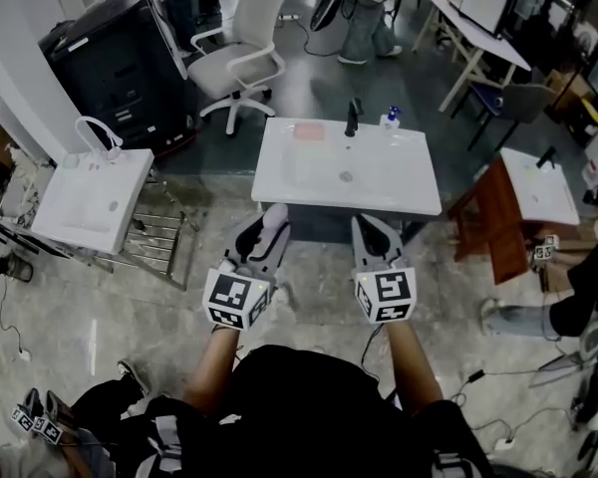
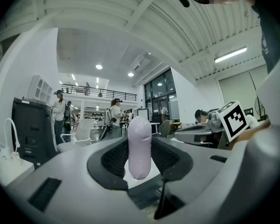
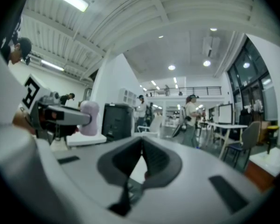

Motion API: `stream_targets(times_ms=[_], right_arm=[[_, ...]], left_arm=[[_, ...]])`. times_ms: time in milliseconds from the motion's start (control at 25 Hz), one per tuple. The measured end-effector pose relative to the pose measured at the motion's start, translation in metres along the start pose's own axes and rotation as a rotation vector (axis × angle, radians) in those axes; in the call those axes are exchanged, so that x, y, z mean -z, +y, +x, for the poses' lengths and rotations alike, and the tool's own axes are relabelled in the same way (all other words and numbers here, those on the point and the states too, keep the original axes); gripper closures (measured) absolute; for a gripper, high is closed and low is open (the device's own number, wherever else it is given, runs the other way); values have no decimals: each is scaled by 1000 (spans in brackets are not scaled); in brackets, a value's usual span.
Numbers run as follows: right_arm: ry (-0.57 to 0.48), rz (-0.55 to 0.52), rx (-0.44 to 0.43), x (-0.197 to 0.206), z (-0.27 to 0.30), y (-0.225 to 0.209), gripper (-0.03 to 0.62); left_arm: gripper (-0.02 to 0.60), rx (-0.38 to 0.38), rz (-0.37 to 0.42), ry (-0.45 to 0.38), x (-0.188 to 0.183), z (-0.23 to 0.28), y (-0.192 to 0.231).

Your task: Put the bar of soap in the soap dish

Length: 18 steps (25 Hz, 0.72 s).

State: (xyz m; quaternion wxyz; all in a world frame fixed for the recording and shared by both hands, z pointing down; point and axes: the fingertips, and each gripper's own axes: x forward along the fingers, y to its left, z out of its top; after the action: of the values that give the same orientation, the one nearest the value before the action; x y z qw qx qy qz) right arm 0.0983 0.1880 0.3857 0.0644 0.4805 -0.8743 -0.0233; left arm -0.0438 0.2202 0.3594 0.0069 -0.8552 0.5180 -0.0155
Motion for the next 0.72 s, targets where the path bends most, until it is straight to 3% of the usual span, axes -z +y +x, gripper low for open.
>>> stream_targets(times_ms=[280, 720], right_arm=[[13, -12, 8, 7, 33, -18, 559], [47, -24, 26, 14, 133, -59, 559]], left_arm=[[414, 4, -7, 1, 8, 35, 21], [414, 20, -34, 23, 23, 129, 86]])
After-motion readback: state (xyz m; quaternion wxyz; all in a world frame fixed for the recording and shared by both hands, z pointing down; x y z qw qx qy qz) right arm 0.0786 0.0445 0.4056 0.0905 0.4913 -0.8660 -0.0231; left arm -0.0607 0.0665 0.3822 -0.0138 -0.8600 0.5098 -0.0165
